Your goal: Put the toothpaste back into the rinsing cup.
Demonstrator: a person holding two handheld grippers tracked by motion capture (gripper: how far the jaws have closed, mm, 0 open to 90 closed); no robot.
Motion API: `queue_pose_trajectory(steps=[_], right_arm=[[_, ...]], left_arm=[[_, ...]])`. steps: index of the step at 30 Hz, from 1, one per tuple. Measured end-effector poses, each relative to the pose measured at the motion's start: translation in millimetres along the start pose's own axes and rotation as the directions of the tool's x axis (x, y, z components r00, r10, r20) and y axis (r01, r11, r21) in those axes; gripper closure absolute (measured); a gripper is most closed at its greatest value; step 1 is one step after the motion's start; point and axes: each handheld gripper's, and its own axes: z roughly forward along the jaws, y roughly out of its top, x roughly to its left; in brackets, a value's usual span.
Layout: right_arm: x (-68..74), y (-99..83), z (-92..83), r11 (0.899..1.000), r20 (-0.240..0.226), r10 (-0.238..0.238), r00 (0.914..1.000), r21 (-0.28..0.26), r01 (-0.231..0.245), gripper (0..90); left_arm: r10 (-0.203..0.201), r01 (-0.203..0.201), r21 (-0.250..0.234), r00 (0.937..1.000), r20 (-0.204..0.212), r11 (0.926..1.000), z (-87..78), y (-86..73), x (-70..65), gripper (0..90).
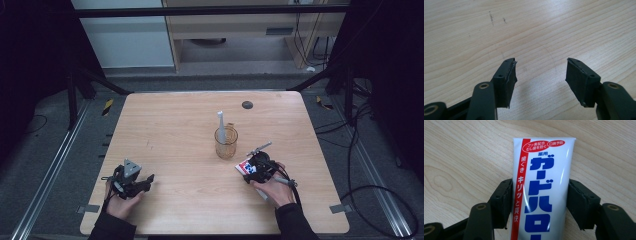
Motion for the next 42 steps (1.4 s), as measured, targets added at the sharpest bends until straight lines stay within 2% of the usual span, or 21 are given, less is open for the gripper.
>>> queue_pose_trajectory(steps=[4,6,9,13,17,22,26,29,35,38,42], right_arm=[[1.1,0.2,-1.3,1.000,-0.007,0.009,0.9999,0.002,-0.009,47.4],[2.0,0.4,-3.5,1.000,0.004,0.014,0.9999,-0.001,-0.014,54.7],[0.7,0.3,-8.6,1.000,-0.010,0.029,0.9995,-0.006,-0.029,63.7],[2.3,0.5,-11.9,1.000,-0.013,0.030,0.9995,0.005,-0.030,67.8],[4.2,0.1,-14.1,1.000,-0.037,0.027,0.9990,0.010,-0.026,69.0],[4.3,1.1,-24.5,0.998,-0.045,0.026,0.9986,-0.053,-0.029,69.4],[1.8,1.4,-37.5,0.989,-0.051,0.040,0.9979,-0.140,-0.047,69.5],[-0.1,1.5,-47.1,0.976,-0.065,0.054,0.9964,-0.209,-0.067,69.5],[-3.2,2.7,-63.1,0.938,-0.082,0.082,0.9932,-0.331,-0.105,69.5],[-5.4,5.2,-70.3,0.915,-0.087,0.096,0.9915,-0.385,-0.123,69.5],[-8.1,8.4,-77.2,0.879,-0.077,0.116,0.9903,-0.457,-0.138,69.6]], left_arm=[[0.000,0.000,-0.002,1.0000,0.000,1.0000,-0.4,0.1,0.0,40.7],[-0.002,0.002,-0.002,1.0000,0.000,1.0000,-0.4,0.0,0.3,40.8],[-0.003,0.003,-0.002,1.0000,0.000,1.0000,-0.4,0.0,0.6,40.8],[-0.002,0.002,-0.003,1.0000,0.000,1.0000,-0.7,0.2,0.3,40.8],[-0.003,0.003,-0.004,1.0000,0.000,1.0000,-0.7,0.2,0.5,40.8],[-0.003,0.003,-0.005,1.0000,0.000,1.0000,-0.9,0.3,0.6,40.9],[-0.002,0.002,-0.006,1.0000,0.000,1.0000,-1.3,0.6,0.0,40.9],[-0.002,0.002,-0.004,1.0000,-0.001,1.0000,-1.1,0.5,0.2,40.9],[-0.001,0.001,-0.005,1.0000,0.001,1.0000,-0.8,0.9,-0.3,41.0],[-0.002,0.002,-0.005,1.0000,0.001,1.0000,-0.9,0.8,-0.1,41.0],[-0.002,0.002,-0.006,1.0000,0.001,1.0000,-1.2,0.9,-0.1,41.1]])
